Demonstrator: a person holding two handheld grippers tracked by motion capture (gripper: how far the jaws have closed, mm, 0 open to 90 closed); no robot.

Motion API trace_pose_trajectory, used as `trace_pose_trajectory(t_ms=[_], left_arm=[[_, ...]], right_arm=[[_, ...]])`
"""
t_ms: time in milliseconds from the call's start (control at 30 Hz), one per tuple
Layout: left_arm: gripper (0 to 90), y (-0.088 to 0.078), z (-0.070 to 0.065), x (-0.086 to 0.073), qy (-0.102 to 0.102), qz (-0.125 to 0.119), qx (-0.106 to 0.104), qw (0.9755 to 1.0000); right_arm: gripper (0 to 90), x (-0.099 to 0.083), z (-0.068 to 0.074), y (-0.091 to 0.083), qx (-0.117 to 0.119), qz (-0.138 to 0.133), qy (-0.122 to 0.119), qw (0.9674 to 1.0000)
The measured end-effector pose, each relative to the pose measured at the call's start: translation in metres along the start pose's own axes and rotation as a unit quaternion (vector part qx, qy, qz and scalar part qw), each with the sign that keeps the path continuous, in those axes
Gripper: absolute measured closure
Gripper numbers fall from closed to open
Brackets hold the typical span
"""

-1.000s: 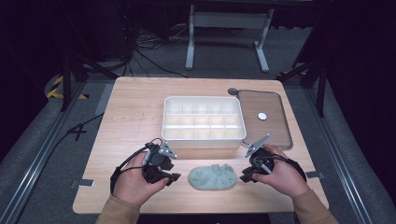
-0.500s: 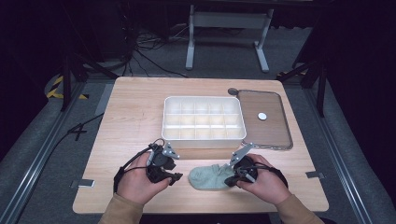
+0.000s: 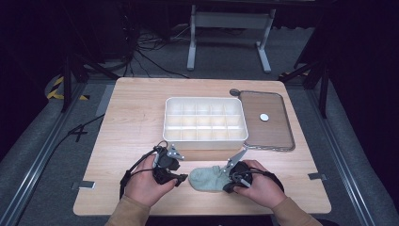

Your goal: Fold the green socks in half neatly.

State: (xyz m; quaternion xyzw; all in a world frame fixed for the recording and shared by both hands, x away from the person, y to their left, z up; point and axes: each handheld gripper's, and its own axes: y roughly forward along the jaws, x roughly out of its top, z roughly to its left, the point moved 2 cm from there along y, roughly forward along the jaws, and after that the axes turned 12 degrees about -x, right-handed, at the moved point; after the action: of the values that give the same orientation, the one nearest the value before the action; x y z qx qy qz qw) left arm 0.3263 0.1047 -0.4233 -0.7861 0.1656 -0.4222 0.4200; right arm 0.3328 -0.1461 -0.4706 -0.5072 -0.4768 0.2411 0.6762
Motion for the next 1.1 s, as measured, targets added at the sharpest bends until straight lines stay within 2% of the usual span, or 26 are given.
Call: trace_pose_trajectory(t_ms=[133, 200, 267, 367, 400, 567, 667, 700, 800, 900, 1033, 1100], left_arm=[[52.8, 0.019, 0.005, -0.002, -0.038, -0.017, -0.011, 0.9991], [52.2, 0.027, 0.007, -0.002, -0.048, -0.031, -0.01, 0.9983], [52.1, 0.034, 0.006, -0.002, -0.059, -0.032, -0.009, 0.9977], [52.1, 0.04, 0.007, -0.002, -0.062, -0.038, 0.0, 0.9973], [51.1, 0.045, 0.007, -0.003, -0.071, -0.036, 0.0, 0.9968], [51.0, 0.051, 0.008, -0.003, -0.08, -0.033, 0.0, 0.9962], [50.6, 0.057, 0.008, -0.004, -0.081, -0.017, 0.006, 0.9966], [50.1, 0.058, 0.007, -0.004, -0.074, -0.018, 0.008, 0.9971], [49.8, 0.059, 0.004, -0.003, -0.072, -0.015, 0.015, 0.9971], [47.9, 0.064, -0.003, -0.001, -0.061, -0.006, 0.038, 0.9974], [47.4, 0.069, -0.01, 0.003, -0.049, -0.003, 0.042, 0.998], [54.2, 0.069, -0.012, 0.003, -0.046, 0.0, 0.035, 0.9983]], right_arm=[[89.6, 0.001, 0.001, 0.0, -0.002, 0.0, -0.002, 1.0], [89.6, 0.001, 0.001, 0.0, -0.004, -0.001, -0.001, 1.0], [89.6, 0.001, 0.0, 0.0, -0.002, -0.002, 0.001, 1.0], [89.6, 0.001, 0.0, 0.0, -0.002, -0.002, 0.0, 1.0], [89.5, 0.0, 0.001, 0.0, -0.003, -0.002, 0.0, 1.0], [89.5, 0.0, 0.0, 0.0, -0.002, -0.003, 0.001, 1.0], [89.5, 0.0, 0.0, 0.0, -0.002, -0.003, 0.001, 1.0], [89.5, 0.0, 0.0, 0.0, -0.002, -0.003, 0.001, 1.0], [89.4, 0.0, 0.0, 0.0, -0.002, -0.003, 0.002, 1.0], [89.5, 0.0, 0.0, 0.0, -0.002, -0.002, 0.002, 1.0], [89.5, 0.001, 0.001, 0.0, -0.007, 0.003, -0.001, 1.0], [89.4, 0.001, 0.002, 0.0, -0.007, 0.002, -0.002, 1.0]])
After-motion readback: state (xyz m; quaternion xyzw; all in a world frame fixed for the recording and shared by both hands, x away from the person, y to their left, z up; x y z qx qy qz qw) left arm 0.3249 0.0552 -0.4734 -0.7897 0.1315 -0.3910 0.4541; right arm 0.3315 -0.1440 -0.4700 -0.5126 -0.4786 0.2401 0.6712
